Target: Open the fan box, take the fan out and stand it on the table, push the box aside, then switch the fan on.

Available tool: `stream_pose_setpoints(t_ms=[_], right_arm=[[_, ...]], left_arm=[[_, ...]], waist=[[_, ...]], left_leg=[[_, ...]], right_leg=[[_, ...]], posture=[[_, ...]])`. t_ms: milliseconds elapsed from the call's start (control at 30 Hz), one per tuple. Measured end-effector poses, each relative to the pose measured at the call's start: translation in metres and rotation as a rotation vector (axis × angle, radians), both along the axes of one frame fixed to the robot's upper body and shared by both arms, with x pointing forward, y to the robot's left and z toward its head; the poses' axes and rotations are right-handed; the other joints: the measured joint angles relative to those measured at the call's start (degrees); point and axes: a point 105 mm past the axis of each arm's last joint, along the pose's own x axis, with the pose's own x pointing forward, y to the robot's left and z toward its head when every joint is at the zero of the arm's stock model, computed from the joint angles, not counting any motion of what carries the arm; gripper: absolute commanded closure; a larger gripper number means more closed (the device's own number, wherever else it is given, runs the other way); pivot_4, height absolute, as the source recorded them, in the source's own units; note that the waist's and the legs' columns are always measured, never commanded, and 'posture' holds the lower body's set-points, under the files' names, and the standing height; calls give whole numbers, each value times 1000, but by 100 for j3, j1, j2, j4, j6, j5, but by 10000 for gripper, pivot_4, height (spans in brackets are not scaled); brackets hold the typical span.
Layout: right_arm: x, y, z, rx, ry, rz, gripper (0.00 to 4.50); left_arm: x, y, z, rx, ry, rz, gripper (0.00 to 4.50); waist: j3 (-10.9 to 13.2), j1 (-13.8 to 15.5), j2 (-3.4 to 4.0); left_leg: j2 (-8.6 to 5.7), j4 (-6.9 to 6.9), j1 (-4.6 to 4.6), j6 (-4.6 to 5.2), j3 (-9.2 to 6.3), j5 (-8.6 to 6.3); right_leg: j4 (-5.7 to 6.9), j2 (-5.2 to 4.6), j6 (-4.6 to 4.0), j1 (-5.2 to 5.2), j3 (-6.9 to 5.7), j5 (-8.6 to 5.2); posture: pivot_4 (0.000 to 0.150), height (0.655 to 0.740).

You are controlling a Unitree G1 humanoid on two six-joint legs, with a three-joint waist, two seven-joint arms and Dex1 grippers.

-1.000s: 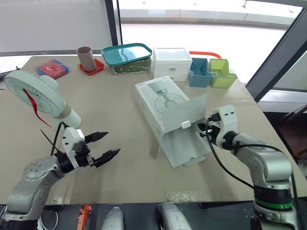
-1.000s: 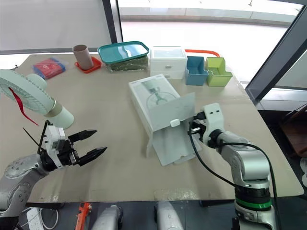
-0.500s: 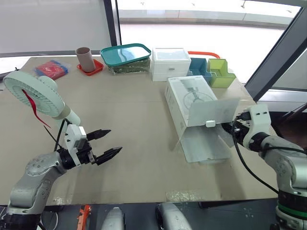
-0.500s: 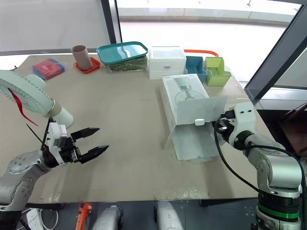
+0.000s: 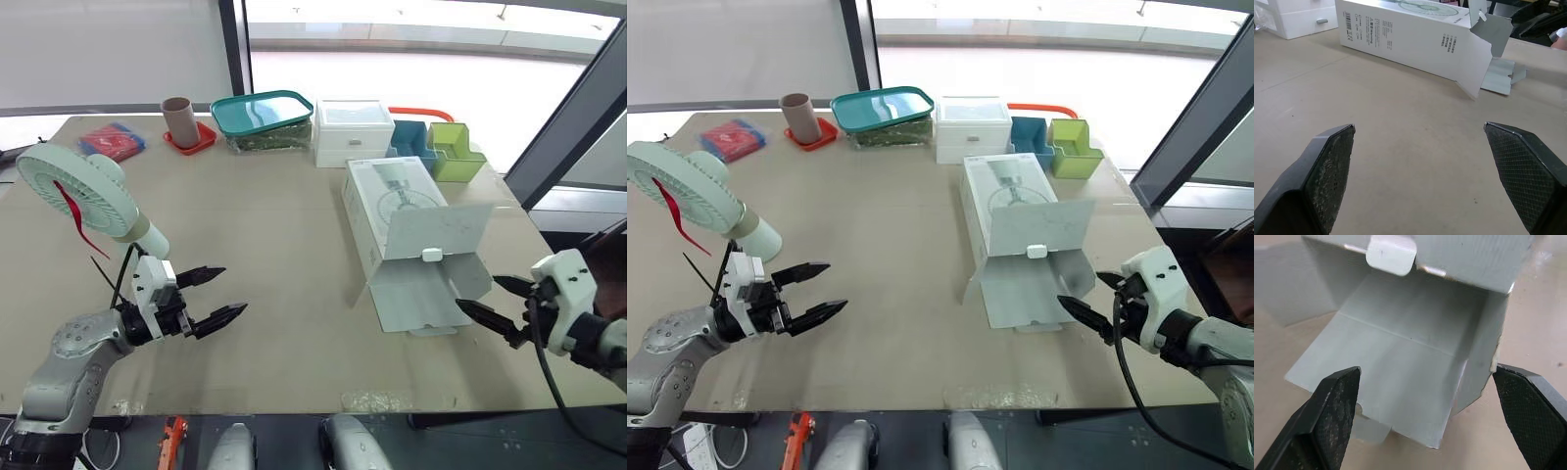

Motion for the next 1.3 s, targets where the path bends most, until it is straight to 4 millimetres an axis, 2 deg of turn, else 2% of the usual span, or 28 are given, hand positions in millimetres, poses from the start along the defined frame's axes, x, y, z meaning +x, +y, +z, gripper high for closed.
stream_pose_setpoints(t_ms=[33, 133, 200, 333, 400, 433, 600, 700, 867, 1033, 1167, 1300], right_arm=[[-3, 10, 16, 35, -55, 87, 1366], [-3, 28, 41, 64, -147, 205, 1366], [4, 45, 65, 98, -236, 286, 1366], [20, 73, 82, 124, -299, 381, 1366], [22, 84, 77, 133, -278, 420, 1366], [30, 99, 76, 167, -282, 469, 1366], [45, 122, 64, 187, -245, 533, 1366], [56, 143, 56, 199, -228, 596, 1366], [70, 160, 41, 200, -186, 643, 1366], [75, 174, 35, 204, -179, 695, 1366], [76, 188, 27, 210, -161, 745, 1366], [76, 198, 20, 212, -141, 790, 1366]], left_arm=[[-2, 0, -2, 4, 9, -10, 0], [-5, 1, -5, 6, 23, -14, 0], [-12, 2, -10, 22, 44, -25, 0], [-25, 3, -14, 39, 71, -33, 0], [-28, 3, -15, 37, 79, -33, 0], [-34, 9, -17, 40, 92, 2, 0], [-42, 17, -14, 52, 79, 60, 0], [-51, 34, -14, 64, 84, 176, 0], [-67, 45, -9, 49, 70, 295, 0], [-63, 57, 0, -6, -19, 468, 0], [-53, 56, 18, -33, -144, 567, 0], [-53, 36, 23, -69, -197, 580, 0]], waist=[[-1, -2, 3], [2, -18, -1], [4, -41, -7], [5, -44, -10], [5, -8, -10], [5, -13, -11], [6, 27, -9], [6, 33, -9], [6, 36, -9], [6, 40, -9], [4, 41, -11], [4, 40, -11]], left_leg=[[1, 0, 7, 1, 13, 0], [3, 0, 60, 4, 29, -3], [2, -2, 75, 6, 36, -4], [2, -3, 73, 11, 37, -7], [2, -4, 66, 24, 35, -15], [3, -3, 64, 32, 39, -20], [2, -4, 53, 39, 37, -27], [2, -3, 51, 40, 39, -35], [2, -3, 51, 40, 39, -37], [3, 0, 53, 40, 38, -36], [2, 2, 52, 38, 37, -36], [-1, 2, 51, 37, 39, -36]], right_leg=[[1, 2, 1, 5, 10, 1], [-2, 5, 2, 49, 24, 0], [-5, 9, 2, 53, 40, -1], [-12, 11, 8, 52, 48, -4], [-20, 11, 13, 51, 46, -7], [-28, 11, 12, 50, 51, -7], [-45, 4, 10, 50, 46, -3], [-55, 2, 0, 51, 47, 3], [-57, 1, -1, 51, 47, 3], [-58, 4, 8, 53, 43, 1], [-59, 3, -21, 56, 43, 23], [-60, 1, -17, 55, 49, 24]], posture=[[1500, 7400], [1500, 7400], [1500, 7400], [1500, 7400], [1500, 7400], [1500, 7400], [1500, 7400], [1500, 7400], [1500, 7400], [1500, 7400], [1500, 7400], [1500, 7400]])
